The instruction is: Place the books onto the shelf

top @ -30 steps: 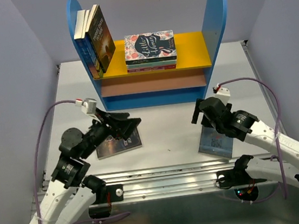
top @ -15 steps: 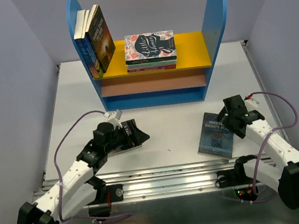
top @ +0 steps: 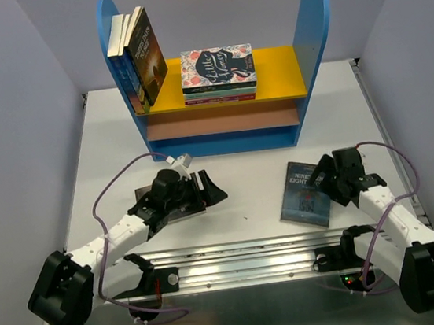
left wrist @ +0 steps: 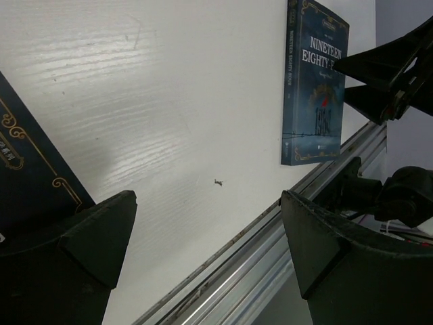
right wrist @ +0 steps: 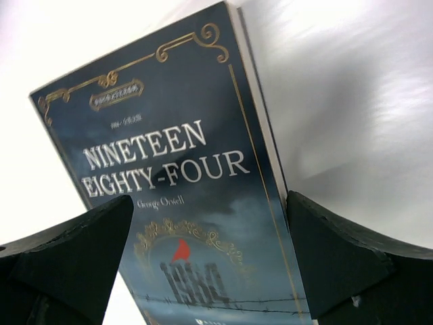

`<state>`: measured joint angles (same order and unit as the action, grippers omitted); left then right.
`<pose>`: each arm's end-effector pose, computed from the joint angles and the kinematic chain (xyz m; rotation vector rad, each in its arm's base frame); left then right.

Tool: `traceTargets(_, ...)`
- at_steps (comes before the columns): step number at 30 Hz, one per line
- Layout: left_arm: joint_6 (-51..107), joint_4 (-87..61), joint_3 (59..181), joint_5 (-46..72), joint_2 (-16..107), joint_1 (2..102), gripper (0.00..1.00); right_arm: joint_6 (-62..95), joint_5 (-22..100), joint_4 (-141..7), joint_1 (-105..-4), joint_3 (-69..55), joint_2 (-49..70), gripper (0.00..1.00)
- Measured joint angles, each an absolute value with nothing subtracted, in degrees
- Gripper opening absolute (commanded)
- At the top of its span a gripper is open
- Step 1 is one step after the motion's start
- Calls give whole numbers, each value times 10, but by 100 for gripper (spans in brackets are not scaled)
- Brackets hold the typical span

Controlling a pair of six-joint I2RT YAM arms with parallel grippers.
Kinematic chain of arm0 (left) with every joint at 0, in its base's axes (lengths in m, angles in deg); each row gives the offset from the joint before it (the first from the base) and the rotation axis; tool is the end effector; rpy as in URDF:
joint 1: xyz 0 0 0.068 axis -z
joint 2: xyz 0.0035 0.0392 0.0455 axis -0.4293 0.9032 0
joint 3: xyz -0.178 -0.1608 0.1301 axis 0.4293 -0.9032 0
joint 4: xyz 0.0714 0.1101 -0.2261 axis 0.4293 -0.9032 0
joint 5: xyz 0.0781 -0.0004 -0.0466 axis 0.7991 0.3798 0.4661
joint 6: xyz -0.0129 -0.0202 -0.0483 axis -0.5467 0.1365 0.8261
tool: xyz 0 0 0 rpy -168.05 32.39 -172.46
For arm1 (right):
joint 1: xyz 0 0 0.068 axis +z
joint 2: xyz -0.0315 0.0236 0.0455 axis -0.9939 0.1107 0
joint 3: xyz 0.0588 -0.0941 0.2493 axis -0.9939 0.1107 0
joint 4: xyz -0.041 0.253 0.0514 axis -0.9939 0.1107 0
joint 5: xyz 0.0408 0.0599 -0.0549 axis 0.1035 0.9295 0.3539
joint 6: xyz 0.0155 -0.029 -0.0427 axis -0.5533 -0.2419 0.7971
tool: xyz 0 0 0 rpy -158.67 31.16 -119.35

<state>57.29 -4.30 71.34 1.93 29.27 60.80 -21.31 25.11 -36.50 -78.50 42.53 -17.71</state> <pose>0.1691 -0.1343 0.2018 0.1242 2.1748 -1.1489 0.1652 0.0108 0.1752 0.9051 2.4127 0.1823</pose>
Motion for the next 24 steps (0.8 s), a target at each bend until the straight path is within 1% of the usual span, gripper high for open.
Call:
traceTargets(5,571,-17,733,21,354,627,99,-202,382,-446,-784,462,-179,100)
traceTargets(9,570,4,759,24,419,647,99,-208,427,-498,-749,478,-178,100)
traceTargets(12,568,13,782,24,468,661,99,-224,451,-529,-702,485,-171,100)
traceTargets(16,566,30,803,23,518,674,96,-250,462,-577,-644,492,-150,100)
traceTargets(20,556,40,804,20,547,684,96,-267,477,-618,-624,494,-124,100)
traceTargets(24,543,57,823,12,580,685,92,-269,484,-644,-621,493,-110,100)
